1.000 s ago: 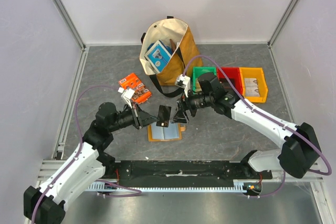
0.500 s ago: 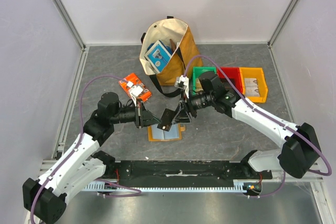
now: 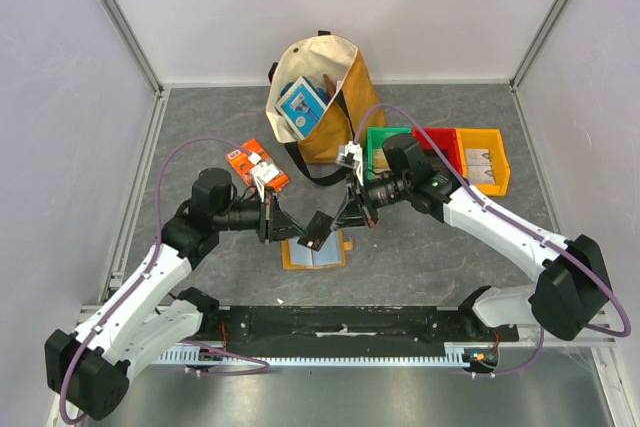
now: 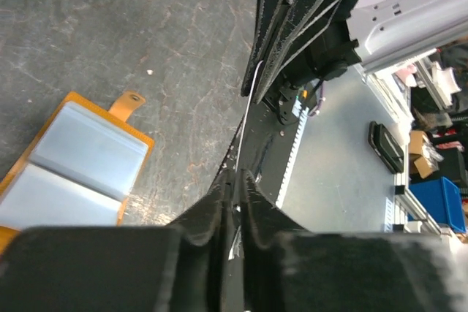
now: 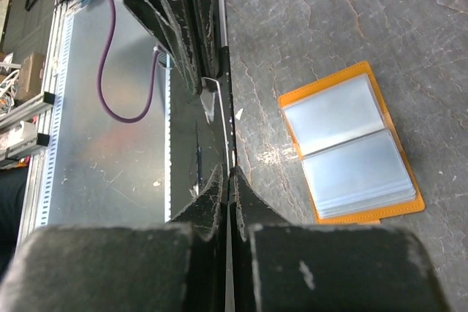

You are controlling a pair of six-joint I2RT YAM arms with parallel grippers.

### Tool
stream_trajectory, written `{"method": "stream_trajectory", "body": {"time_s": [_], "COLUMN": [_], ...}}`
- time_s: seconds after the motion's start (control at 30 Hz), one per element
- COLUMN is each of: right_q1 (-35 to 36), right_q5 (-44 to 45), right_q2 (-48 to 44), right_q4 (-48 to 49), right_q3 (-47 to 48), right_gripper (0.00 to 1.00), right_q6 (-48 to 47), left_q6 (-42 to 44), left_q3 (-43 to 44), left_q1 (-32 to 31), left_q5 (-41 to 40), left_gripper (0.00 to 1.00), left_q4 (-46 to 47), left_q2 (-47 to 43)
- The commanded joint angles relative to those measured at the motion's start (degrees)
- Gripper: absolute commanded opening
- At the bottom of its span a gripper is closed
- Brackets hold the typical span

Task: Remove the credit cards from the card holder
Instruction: Place the credit card in the storage box.

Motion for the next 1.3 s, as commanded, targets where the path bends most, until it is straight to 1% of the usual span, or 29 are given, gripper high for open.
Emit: {"method": "stream_trajectory", "body": {"time_s": [0.0, 0.07, 0.13, 0.17, 0.23, 0.33, 0.43, 0.5, 0.6, 0.73, 0.8, 0.97, 1.17, 1.27], "right_q1": [-2.4, -4.2, -6.7, -8.7, -12.9, -20.7, -26.0, -28.8, -32.2, -34.8, -35.8, -37.1, -37.0, -37.1], "right_q5": [2.9, 6.3, 10.4, 11.9, 15.4, 21.3, 30.3, 35.5, 41.0, 51.2, 54.2, 54.5, 45.0, 42.6], "right_q2": [-2.8, -3.9, -5.0, -5.8, -7.5, -9.0, -8.4, -7.9, -6.9, -4.8, -2.4, 4.6, 10.5, 12.0], "right_q4": [1.0, 1.0, 0.8, 0.5, -0.1, -2.9, -5.8, -6.3, -6.2, -6.1, -6.3, -6.2, -3.6, -3.6], "right_q3": [0.5, -0.2, -0.9, -1.3, -1.7, -1.2, 0.7, 1.7, 3.2, 4.7, 5.6, 7.4, 6.7, 5.8], "right_gripper": [0.0, 0.0, 0.0, 0.0, 0.0, 0.0, 0.0, 0.0, 0.0, 0.0, 0.0, 0.0, 0.0, 0.0], "right_q6": [1.7, 3.7, 6.2, 7.5, 10.0, 12.1, 13.5, 14.4, 16.3, 17.5, 16.7, 15.3, 14.4, 14.2], "left_q6": [3.5, 2.6, 0.9, 0.1, -2.6, -8.3, -12.7, -14.5, -14.7, -15.3, -16.0, -17.4, -17.9, -17.9], "left_q3": [4.2, 4.4, 3.8, 3.9, 3.1, 1.4, -1.0, -2.4, -3.4, -5.2, -6.7, -9.0, -9.1, -9.3], "left_q1": [-0.1, 0.0, 0.0, 0.0, 0.0, 0.0, -0.2, -0.2, -0.2, -0.2, -0.2, -0.3, -0.5, -0.5], "left_q5": [-4.1, -9.1, -15.0, -17.6, -21.4, -22.4, -20.7, -21.2, -24.1, -28.0, -28.8, -29.8, -29.1, -29.0], "left_gripper": [0.23, 0.47, 0.64, 0.68, 0.72, 0.72, 0.72, 0.71, 0.69, 0.63, 0.6, 0.57, 0.54, 0.52], "left_q4": [-2.0, -1.9, -1.8, -2.4, -2.9, -2.2, 0.6, 2.1, 1.5, 0.8, 1.6, 4.3, 5.5, 5.5], "left_q2": [-0.2, -0.7, -1.1, -1.1, -1.2, -0.9, 0.5, 0.9, 1.5, 2.0, 2.4, 4.6, 7.4, 7.7]}}
